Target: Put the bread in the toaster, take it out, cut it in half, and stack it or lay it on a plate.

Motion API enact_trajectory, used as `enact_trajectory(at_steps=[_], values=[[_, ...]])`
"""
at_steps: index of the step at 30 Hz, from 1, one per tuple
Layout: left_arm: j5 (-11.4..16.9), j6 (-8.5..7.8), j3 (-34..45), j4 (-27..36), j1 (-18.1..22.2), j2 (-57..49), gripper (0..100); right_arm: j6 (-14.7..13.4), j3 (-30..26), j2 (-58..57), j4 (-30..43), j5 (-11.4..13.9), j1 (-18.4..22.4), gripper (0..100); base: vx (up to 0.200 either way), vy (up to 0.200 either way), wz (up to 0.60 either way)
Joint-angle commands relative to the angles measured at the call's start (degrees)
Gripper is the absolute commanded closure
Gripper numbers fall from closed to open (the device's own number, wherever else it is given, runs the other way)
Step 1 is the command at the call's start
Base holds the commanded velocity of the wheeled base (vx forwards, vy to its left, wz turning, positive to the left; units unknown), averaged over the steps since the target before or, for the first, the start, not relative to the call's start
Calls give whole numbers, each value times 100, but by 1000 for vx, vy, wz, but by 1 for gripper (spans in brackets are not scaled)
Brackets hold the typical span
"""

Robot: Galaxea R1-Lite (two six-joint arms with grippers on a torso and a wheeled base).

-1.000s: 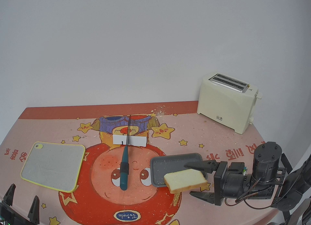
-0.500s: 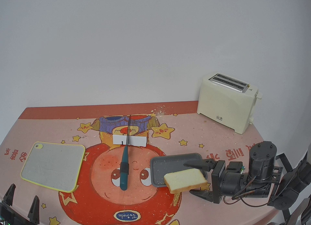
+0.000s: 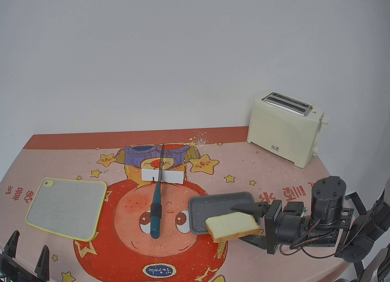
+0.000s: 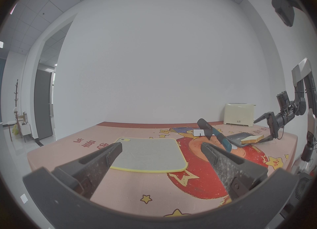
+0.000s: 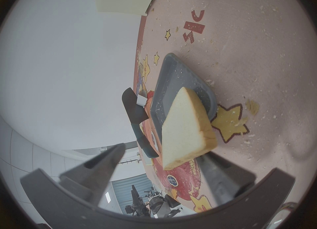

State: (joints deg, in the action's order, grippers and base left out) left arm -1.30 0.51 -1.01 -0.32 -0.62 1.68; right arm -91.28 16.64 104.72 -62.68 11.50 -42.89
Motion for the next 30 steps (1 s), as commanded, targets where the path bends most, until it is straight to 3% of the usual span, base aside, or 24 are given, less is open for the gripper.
enact_trajectory(at_steps=[1, 14, 16, 17, 18, 19, 25, 28, 30], values=[[-1, 2, 101, -3, 1, 8, 0, 5, -47, 93, 11, 2, -44, 100, 0, 0, 0], [-1, 10, 101, -3, 1, -1, 0, 102, -91, 207, 46, -25, -115, 100, 0, 0, 0], [-1, 10, 101, -3, 1, -1, 0, 418, -91, -74, 46, -51, -80, 100, 0, 0, 0], [-1, 10, 101, -3, 1, -1, 0, 418, -91, -74, 46, -51, -80, 100, 0, 0, 0], [-1, 10, 101, -3, 1, -1, 0, 849, -91, -522, 81, -42, -53, 100, 0, 0, 0], [-1, 10, 101, -3, 1, -1, 0, 981, -82, -689, 151, -42, -71, 100, 0, 0, 0], [-1, 10, 101, -3, 1, -1, 0, 1728, 472, -1674, 1637, -42, -27, 100, 0, 0, 0], [-1, 10, 101, -3, 1, 8, 0, 2334, 779, -2122, 2366, -42, 87, 100, 0, 0, 0], [-1, 10, 101, -3, 1, 8, 0, 3029, 894, -2412, 2718, -42, 219, 100, 0, 0, 0]])
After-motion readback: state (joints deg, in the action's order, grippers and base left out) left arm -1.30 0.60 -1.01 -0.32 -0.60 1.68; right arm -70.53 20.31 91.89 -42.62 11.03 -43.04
